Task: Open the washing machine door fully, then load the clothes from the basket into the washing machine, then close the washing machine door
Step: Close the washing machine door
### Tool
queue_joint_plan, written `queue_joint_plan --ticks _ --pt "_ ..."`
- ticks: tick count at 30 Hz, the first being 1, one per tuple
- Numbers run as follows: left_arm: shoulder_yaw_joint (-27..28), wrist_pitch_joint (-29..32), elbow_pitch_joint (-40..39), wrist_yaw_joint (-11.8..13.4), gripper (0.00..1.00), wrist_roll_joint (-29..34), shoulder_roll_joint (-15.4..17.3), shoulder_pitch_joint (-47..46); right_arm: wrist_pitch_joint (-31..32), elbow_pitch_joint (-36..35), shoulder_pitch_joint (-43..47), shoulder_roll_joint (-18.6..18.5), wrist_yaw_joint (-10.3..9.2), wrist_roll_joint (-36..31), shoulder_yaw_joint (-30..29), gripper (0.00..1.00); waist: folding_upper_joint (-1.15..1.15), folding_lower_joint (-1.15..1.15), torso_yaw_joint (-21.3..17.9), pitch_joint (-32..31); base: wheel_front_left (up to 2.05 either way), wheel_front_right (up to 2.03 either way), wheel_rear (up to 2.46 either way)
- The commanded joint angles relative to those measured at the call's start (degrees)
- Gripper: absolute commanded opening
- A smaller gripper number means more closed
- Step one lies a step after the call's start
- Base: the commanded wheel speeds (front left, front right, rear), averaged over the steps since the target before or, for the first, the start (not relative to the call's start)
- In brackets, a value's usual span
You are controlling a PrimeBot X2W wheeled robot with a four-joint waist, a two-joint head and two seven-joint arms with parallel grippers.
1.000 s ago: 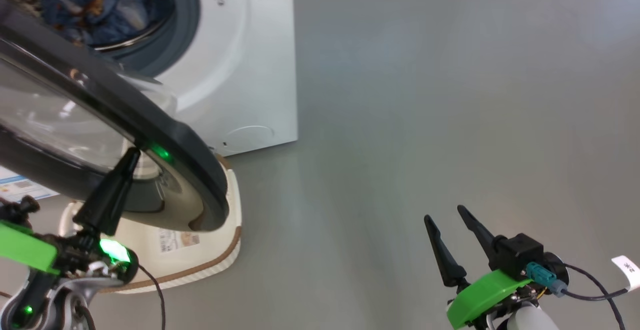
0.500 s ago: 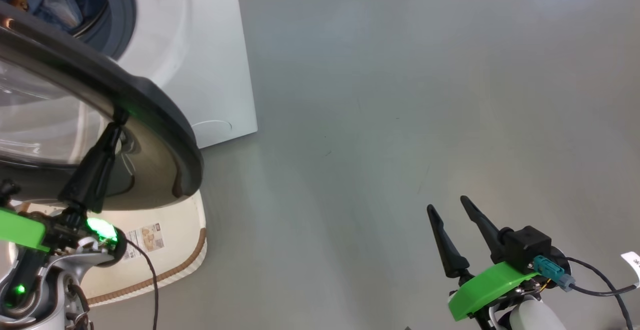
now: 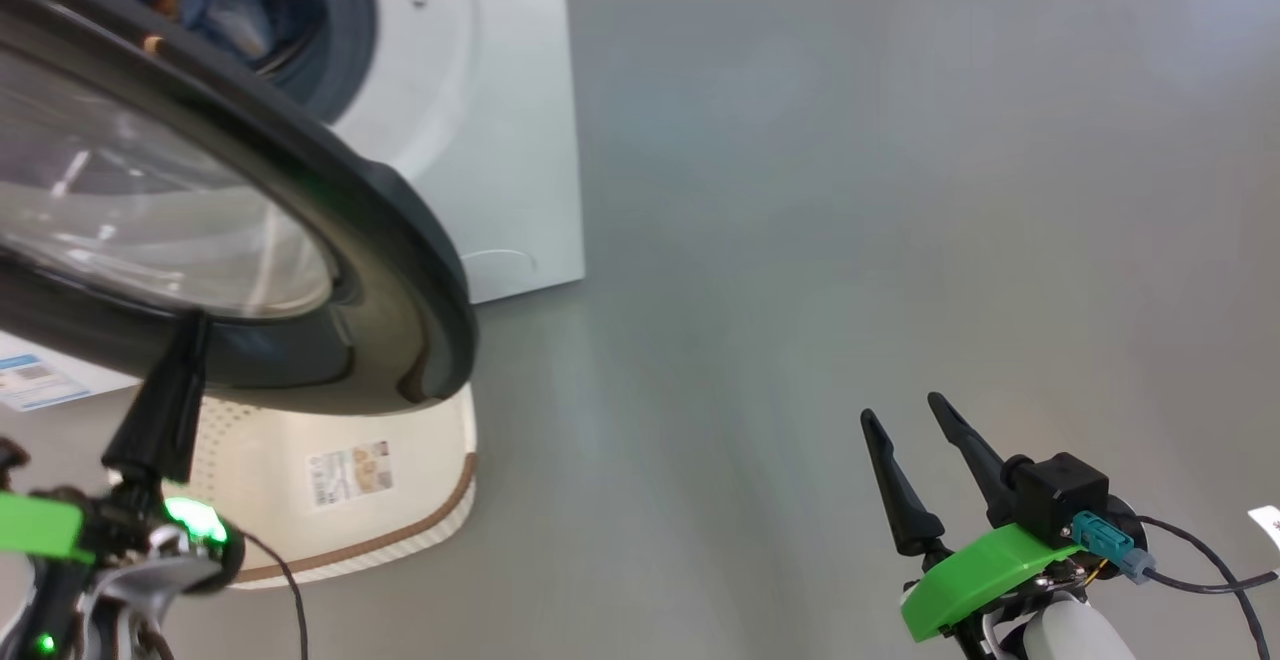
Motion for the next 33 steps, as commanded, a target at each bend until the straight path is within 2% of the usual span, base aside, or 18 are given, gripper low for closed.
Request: queue_joint_plan --ticks 1,10,11,15,16,17,23,30,33 --pt "1.71 -0.54 -1.66 -0.85 0.00 -0.74 1.30 0.89 -0.70 -0.90 -0.49 0.26 0.35 -0.19 1.65 1.00 0.00 0.00 2.11 -1.55 0.00 0.00 0.00" --pt "0.63 -5.55 -2.63 -1.04 0.00 -1.93 1.08 6.13 -0.70 -0.19 0.26 0.26 0.35 -0.09 1.79 1.00 0.00 0.00 4.60 -3.96 0.00 0.00 0.00" --pt "-0.09 -6.95 -3.38 -1.06 0.00 -3.92 1.07 7.39 -0.70 -0.04 0.44 0.26 0.35 -0.16 1.79 1.00 0.00 0.00 4.96 -4.45 0.00 0.00 0.00" --pt "-1.09 -9.64 -4.75 -1.07 0.00 -4.91 1.07 9.88 -0.70 0.12 0.67 0.26 0.35 -0.12 1.76 1.00 0.00 0.00 5.41 -5.03 0.00 0.00 0.00" --pt "-1.39 -10.72 -5.07 -1.07 0.34 -5.25 1.06 10.67 -0.70 0.17 0.74 0.26 0.35 -0.08 1.79 1.00 0.00 0.00 5.55 -5.19 0.00 0.00 0.00" --pt "-1.79 -11.56 -5.41 -1.07 1.00 -5.55 1.06 11.42 -0.70 0.19 0.81 0.26 0.35 0.00 1.84 1.00 0.00 0.00 5.69 -5.34 0.00 0.00 0.00" --pt "-3.03 -15.73 -6.53 -1.08 1.00 -6.64 1.06 14.51 -0.70 0.23 1.07 0.26 0.35 0.05 1.89 1.00 0.00 0.00 6.29 -5.95 0.00 0.00 0.00" --pt "-2.80 -21.38 -8.26 -1.08 1.00 -5.18 1.05 15.92 -0.70 0.17 1.11 0.26 0.35 -0.04 1.96 1.00 0.00 0.00 6.72 -6.22 0.00 0.00 0.00" --pt "-2.77 -25.09 -9.16 -1.08 1.00 -2.63 1.05 16.38 -0.70 0.11 1.06 0.26 0.35 0.08 2.00 1.00 0.00 0.00 6.86 -6.20 0.00 0.00 0.00"
